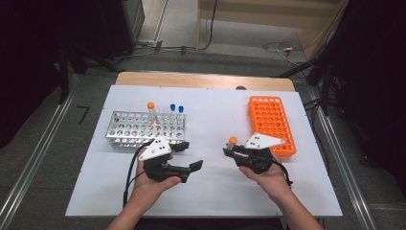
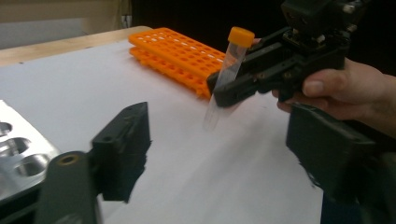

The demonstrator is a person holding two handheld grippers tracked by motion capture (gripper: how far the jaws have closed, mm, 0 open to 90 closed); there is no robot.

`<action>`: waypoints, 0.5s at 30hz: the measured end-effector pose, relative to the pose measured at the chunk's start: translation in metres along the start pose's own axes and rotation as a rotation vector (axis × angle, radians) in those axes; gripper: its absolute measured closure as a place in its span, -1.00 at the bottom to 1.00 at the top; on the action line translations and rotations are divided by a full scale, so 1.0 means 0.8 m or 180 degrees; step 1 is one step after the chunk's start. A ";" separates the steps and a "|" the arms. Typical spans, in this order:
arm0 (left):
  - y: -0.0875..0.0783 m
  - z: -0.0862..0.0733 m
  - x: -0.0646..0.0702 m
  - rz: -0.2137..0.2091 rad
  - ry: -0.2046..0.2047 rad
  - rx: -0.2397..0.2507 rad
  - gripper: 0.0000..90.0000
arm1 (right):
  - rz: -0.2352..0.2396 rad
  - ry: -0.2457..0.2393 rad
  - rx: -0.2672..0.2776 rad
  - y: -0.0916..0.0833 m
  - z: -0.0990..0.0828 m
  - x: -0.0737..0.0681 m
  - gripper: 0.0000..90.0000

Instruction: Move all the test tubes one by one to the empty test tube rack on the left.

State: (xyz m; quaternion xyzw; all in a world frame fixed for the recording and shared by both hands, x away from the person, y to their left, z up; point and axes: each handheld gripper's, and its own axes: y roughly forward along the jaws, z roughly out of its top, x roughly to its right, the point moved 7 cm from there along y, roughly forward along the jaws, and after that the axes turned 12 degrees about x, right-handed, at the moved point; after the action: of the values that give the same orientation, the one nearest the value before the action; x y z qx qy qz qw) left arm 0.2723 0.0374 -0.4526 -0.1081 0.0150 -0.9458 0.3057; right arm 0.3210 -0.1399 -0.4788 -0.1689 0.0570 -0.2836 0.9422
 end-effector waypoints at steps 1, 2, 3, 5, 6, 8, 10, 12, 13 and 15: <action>0.005 0.000 0.003 -0.0035 -0.0004 -0.0011 -0.34 | 0.0076 -0.0020 0.0002 0.003 0.001 -0.011 0.62; 0.010 -0.001 0.007 -0.0085 0.0006 -0.0028 -0.28 | 0.0112 -0.0053 -0.0017 0.005 0.001 -0.019 0.62; 0.015 -0.001 0.010 -0.0111 0.0016 -0.0031 -0.23 | 0.0160 -0.0075 -0.0028 0.007 0.001 -0.026 0.62; 0.022 0.000 0.015 -0.0114 0.0033 -0.0015 -0.18 | 0.0239 -0.0114 -0.0041 0.011 0.002 -0.038 0.62; 0.027 0.001 0.017 -0.0119 0.0027 -0.0006 -0.15 | 0.0269 -0.0131 -0.0040 0.013 0.002 -0.042 0.62; 0.033 0.002 0.020 -0.0128 0.0050 -0.0015 -0.05 | 0.0337 -0.0151 -0.0064 0.017 0.001 -0.053 0.62; 0.036 0.002 0.022 -0.0130 0.0069 -0.0018 0.09 | 0.0400 -0.0184 -0.0073 0.018 0.000 -0.061 0.62; 0.039 0.002 0.023 -0.0173 0.0090 -0.0023 0.27 | 0.0447 -0.0221 -0.0069 0.019 0.001 -0.068 0.61; 0.038 0.002 0.024 -0.0225 0.0089 -0.0021 0.38 | 0.0455 -0.0218 -0.0069 0.019 0.001 -0.070 0.62; 0.037 0.002 0.026 -0.0211 0.0196 -0.0031 0.55 | 0.0441 -0.0200 -0.0076 0.019 0.000 -0.069 0.62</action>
State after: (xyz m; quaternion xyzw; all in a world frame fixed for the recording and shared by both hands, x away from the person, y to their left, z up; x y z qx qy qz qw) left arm 0.2733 0.0015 -0.4499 -0.0809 0.0254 -0.9582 0.2731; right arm 0.2826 -0.0973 -0.4831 -0.1845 0.0423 -0.2117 0.9588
